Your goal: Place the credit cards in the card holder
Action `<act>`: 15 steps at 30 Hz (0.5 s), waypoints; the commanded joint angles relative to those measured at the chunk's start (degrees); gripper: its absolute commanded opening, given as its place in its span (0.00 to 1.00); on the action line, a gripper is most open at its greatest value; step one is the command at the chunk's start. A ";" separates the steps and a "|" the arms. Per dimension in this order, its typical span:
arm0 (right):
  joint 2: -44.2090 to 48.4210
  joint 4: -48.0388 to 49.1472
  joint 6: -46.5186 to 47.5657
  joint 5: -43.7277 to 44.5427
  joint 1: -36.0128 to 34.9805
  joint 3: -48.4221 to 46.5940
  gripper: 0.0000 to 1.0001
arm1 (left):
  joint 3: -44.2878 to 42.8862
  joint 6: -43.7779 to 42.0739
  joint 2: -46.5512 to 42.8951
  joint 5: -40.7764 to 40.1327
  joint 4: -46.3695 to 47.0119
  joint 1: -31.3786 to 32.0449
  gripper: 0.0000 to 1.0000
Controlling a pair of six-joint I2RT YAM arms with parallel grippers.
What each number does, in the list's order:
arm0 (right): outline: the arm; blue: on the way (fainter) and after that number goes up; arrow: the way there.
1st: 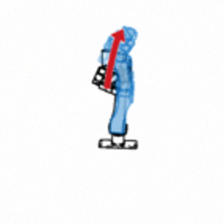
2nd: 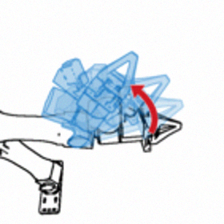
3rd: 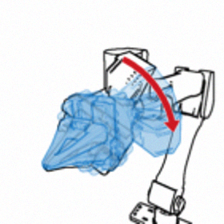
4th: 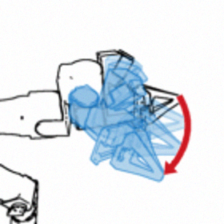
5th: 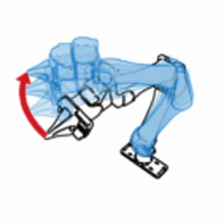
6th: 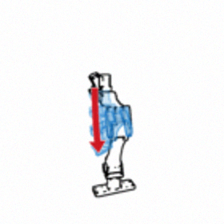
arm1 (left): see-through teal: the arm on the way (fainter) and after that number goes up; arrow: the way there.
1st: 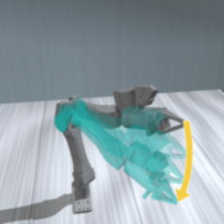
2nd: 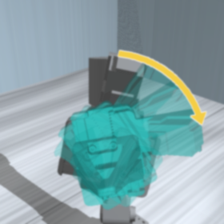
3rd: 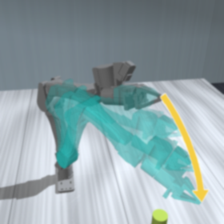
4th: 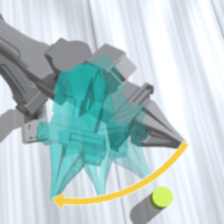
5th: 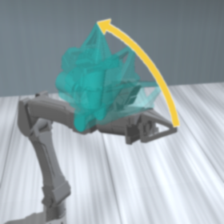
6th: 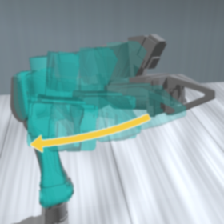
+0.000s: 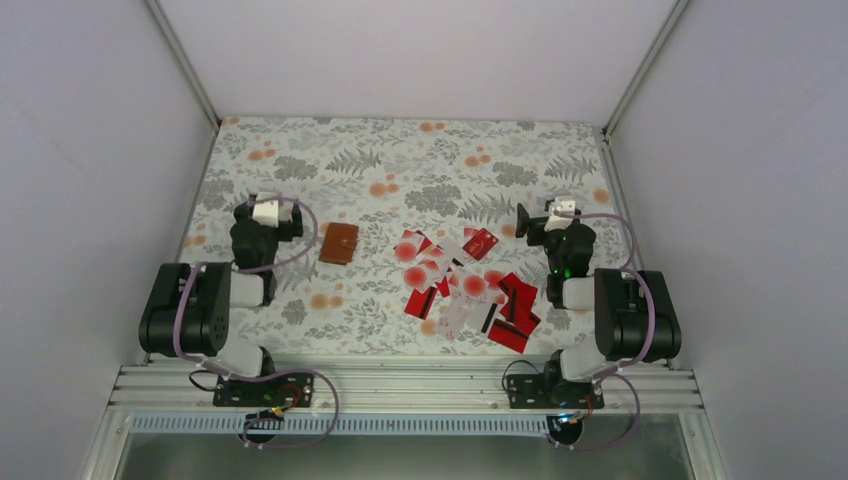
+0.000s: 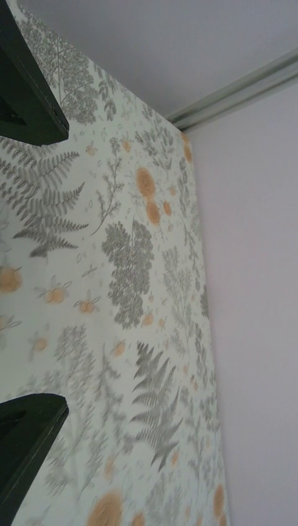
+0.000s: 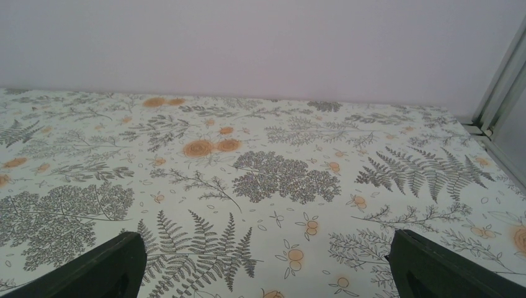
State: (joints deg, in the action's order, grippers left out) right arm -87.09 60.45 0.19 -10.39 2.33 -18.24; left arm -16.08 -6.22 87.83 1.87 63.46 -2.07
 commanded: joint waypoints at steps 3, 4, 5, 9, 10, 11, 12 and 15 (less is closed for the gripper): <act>1.47 -17.53 1.07 -1.57 0.17 -11.66 0.99 | -14.53 3.37 -5.02 -6.50 -23.34 0.13 1.00; 1.99 -20.29 0.89 -1.26 0.08 -12.88 0.99 | -15.82 3.85 -6.23 -7.16 -25.15 0.13 1.00; 2.82 -21.96 0.12 -0.49 -0.02 -13.82 0.99 | -17.79 4.29 -7.22 -7.83 -29.75 0.05 1.00; 6.32 -29.90 -1.55 1.18 -0.10 -18.95 0.99 | -27.50 2.49 -8.79 -7.62 -42.85 0.04 1.00; 7.44 -31.86 -1.73 1.43 -0.06 -20.43 0.99 | -28.50 2.45 -9.82 -8.04 -44.00 -0.02 1.00; 8.13 -33.77 -1.96 1.80 -0.12 -21.84 0.99 | -29.83 3.13 -10.61 -8.19 -45.31 -0.18 1.00; 8.84 -35.56 -2.40 2.36 -0.09 -23.42 0.99 | -31.78 3.96 -10.97 -7.84 -47.73 -0.29 1.00; 10.73 -41.20 -3.73 4.50 -0.06 -28.19 0.99 | -41.25 6.36 -9.77 -5.72 -58.75 -0.48 1.00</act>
State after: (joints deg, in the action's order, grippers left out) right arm -79.50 29.26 -1.21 -9.06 2.33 -40.62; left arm -48.53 -2.83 78.19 -4.93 19.84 -2.15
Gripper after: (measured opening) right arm 0.992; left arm 0.998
